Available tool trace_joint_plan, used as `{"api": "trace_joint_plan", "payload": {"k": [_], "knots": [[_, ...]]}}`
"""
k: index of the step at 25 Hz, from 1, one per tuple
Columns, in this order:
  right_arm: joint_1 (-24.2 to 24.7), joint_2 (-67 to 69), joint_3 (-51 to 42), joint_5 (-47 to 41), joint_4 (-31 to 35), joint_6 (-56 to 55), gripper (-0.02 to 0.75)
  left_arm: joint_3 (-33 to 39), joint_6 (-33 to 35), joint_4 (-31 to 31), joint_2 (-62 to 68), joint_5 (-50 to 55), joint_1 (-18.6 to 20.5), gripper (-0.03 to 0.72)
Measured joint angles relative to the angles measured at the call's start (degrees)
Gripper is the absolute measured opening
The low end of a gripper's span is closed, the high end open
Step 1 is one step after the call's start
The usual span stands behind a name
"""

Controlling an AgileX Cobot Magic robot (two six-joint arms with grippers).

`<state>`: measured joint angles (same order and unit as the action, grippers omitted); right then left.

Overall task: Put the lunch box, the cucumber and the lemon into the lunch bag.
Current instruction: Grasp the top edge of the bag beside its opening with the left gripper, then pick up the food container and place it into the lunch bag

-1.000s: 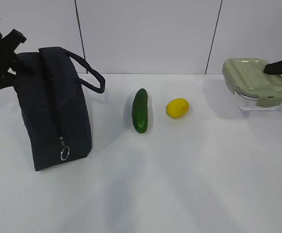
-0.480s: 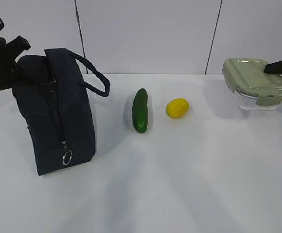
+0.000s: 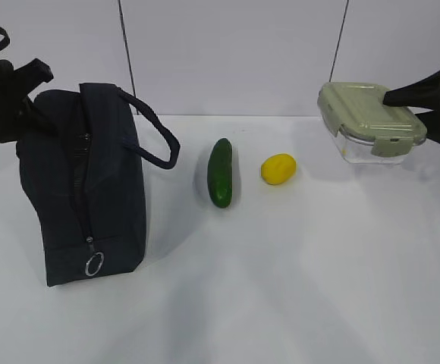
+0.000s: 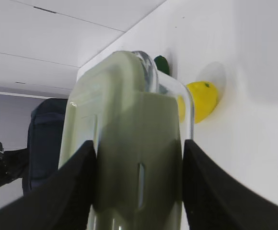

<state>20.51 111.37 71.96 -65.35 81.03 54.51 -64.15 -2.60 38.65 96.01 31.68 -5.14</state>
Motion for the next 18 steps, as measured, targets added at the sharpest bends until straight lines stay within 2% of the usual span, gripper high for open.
{"api": "trace_joint_plan", "payload": {"k": [14, 18], "knots": [[-5.2, -1.3, -0.2, 0.0, 5.2, -3.4, 0.407, 0.0, -2.5, 0.0, -0.7, -2.4, -5.0, 0.004], [-8.0, -2.1, -0.4, 0.1, 5.6, -3.9, 0.407, 0.0, -3.5, -0.1, -0.7, -3.5, -6.0, 0.004]]}}
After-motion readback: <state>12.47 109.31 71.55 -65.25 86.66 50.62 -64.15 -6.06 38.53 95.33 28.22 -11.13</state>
